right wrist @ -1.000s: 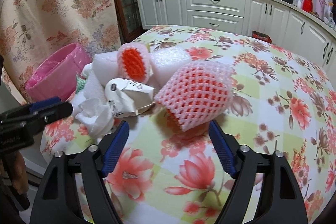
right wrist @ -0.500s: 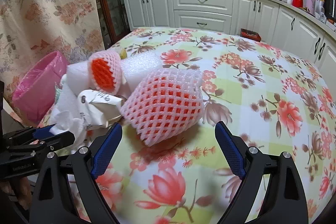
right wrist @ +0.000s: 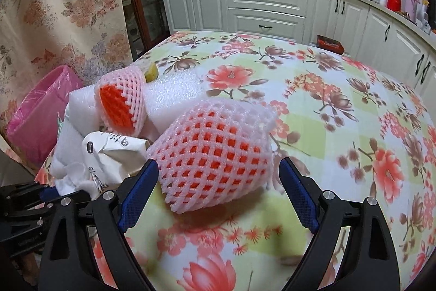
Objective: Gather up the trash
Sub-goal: 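Grasp the pink foam net with the right tool while the left tool grasps white tissue, then carry the tissue and foam net to the pink bin and release both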
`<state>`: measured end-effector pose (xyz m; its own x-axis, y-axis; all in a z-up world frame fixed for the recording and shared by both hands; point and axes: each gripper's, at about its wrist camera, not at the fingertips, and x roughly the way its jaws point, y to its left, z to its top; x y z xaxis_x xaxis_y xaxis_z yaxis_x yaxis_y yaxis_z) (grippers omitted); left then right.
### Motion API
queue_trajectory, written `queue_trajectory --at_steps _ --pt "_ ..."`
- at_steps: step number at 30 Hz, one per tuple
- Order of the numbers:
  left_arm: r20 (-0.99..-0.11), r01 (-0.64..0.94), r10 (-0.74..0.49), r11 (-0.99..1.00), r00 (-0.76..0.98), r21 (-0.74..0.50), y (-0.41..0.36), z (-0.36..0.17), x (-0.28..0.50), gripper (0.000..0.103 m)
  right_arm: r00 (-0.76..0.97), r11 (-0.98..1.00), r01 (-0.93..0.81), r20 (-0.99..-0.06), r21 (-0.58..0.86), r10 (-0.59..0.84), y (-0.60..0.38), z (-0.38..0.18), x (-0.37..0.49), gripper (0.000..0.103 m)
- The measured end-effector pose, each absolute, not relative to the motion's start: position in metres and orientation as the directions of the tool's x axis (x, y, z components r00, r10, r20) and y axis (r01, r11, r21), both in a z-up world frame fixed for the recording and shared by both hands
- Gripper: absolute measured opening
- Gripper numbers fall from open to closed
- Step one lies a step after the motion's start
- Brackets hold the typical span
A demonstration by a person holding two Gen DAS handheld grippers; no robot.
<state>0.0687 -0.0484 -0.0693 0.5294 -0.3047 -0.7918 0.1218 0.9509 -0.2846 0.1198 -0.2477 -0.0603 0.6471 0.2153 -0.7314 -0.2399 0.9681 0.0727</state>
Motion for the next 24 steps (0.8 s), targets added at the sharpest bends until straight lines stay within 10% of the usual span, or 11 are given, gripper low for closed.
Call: queue_trajectory --at_steps 24 --pt "-0.734 0.145 -0.309 0.949 0.605 -0.281 -0.026 -0.023 0.045 0.024 0.638 0.965 -0.244 -0.734 0.094 0.233 -0.255 -0.061 0.106 0.037"
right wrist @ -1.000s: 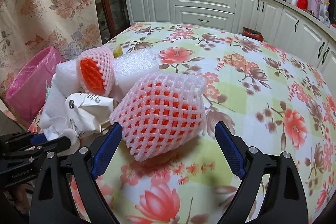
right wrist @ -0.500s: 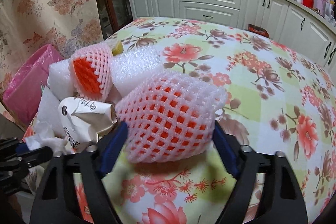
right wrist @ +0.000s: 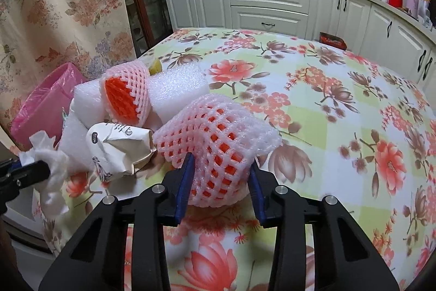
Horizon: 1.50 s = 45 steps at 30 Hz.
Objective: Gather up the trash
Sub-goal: 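Carry the tissue and foam net to the pink bin and release both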
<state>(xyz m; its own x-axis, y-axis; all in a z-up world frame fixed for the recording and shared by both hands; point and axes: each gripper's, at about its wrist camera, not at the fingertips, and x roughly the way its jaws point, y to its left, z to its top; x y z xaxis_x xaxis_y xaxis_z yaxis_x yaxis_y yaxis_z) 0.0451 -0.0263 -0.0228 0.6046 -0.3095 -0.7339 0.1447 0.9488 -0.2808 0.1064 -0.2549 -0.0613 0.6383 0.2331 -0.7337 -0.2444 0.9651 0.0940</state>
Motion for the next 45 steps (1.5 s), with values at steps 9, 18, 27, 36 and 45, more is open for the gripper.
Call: queue_trajectory --at_steps 9,18,27,36,45 --pt "-0.713 0.137 -0.300 0.951 0.634 -0.279 -0.017 -0.011 0.038 0.024 0.660 0.967 -0.238 -0.716 0.090 0.229 -0.262 -0.048 0.093 0.034" --pt "-0.665 0.093 -0.253 0.959 0.703 -0.267 0.013 0.017 0.027 0.024 0.710 0.965 -0.249 -0.661 0.087 0.243 -0.260 -0.012 0.078 0.034" --pt "-0.613 0.021 -0.179 0.967 0.769 -0.256 0.056 0.046 0.016 0.024 0.744 0.958 -0.276 -0.615 0.076 0.263 -0.249 0.020 0.072 0.034" --pt "-0.560 -0.038 -0.107 0.970 0.821 -0.240 0.096 0.073 0.015 0.024 0.756 0.938 -0.340 -0.576 0.062 0.312 -0.213 0.049 0.081 0.034" --pt "-0.519 -0.100 -0.038 0.967 0.854 -0.235 0.136 0.093 0.018 0.024 0.740 0.898 -0.437 -0.547 0.053 0.392 -0.152 0.071 0.095 0.034"
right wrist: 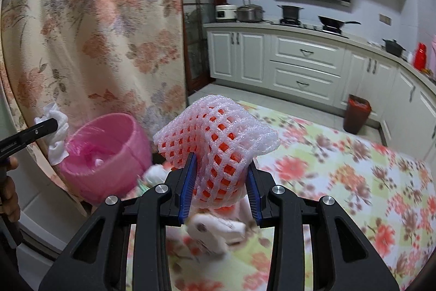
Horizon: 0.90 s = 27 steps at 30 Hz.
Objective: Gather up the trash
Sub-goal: 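Carry the tissue and foam net to the pink bin and release both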
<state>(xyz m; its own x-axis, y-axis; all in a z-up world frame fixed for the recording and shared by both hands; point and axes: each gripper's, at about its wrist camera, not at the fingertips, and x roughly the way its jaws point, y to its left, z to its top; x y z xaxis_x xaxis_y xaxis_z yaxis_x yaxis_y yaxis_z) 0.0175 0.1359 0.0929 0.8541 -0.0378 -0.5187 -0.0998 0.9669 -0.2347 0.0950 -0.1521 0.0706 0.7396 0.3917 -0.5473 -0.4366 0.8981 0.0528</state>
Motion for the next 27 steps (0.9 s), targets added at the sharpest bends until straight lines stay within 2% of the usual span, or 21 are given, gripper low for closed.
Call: queue_trajectory --at_steps 12,27 --pt "-0.507 -0.204 0.061 0.951 0.860 -0.231 0.191 0.101 0.025 0.024 0.673 0.825 -0.562 -0.542 0.069 0.503 -0.060 0.082 0.115 0.034" --pt "-0.523 -0.256 0.097 0.937 0.847 -0.239 0.230 0.093 0.036 0.025 0.568 0.735 -0.674 -0.582 0.077 0.582 0.037 0.070 0.139 0.035"
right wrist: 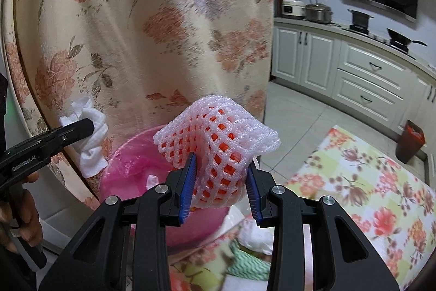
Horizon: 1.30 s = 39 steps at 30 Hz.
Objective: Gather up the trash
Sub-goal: 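Carry the tissue and foam net to the pink bin and release both, then move both open tools back over the table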
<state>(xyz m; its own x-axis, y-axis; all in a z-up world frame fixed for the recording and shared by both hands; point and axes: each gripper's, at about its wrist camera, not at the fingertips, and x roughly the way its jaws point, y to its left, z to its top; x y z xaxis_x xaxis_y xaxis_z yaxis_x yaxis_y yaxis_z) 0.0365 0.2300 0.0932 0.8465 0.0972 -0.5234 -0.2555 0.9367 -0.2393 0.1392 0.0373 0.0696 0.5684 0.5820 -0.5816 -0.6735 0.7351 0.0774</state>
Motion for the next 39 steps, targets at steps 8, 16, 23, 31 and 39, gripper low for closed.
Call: queue_trajectory --at_steps 8,16,23,31,39 --pt "-0.537 -0.272 0.104 0.931 0.837 -0.244 0.239 0.086 0.040 0.025 0.520 0.709 -0.699 -0.612 0.096 0.596 0.065 0.052 0.144 0.035" --pt "-0.549 -0.286 0.108 0.926 0.829 -0.249 0.243 0.078 0.045 0.052 0.508 0.703 -0.705 -0.621 0.097 0.596 0.075 0.044 0.147 0.043" --pt "-0.547 -0.299 0.130 0.926 0.827 -0.231 0.240 0.080 0.044 0.065 0.531 0.718 -0.691 -0.613 0.088 0.586 0.068 0.047 0.147 0.047" --pt "-0.531 -0.320 0.183 0.930 0.827 -0.179 0.226 0.082 0.040 0.094 0.572 0.749 -0.659 -0.597 0.074 0.562 0.048 0.051 0.140 0.054" --pt "-0.509 -0.282 0.171 0.948 0.843 -0.149 0.202 0.087 0.038 0.098 0.607 0.776 -0.627 -0.578 0.075 0.546 0.018 0.058 0.133 0.056"
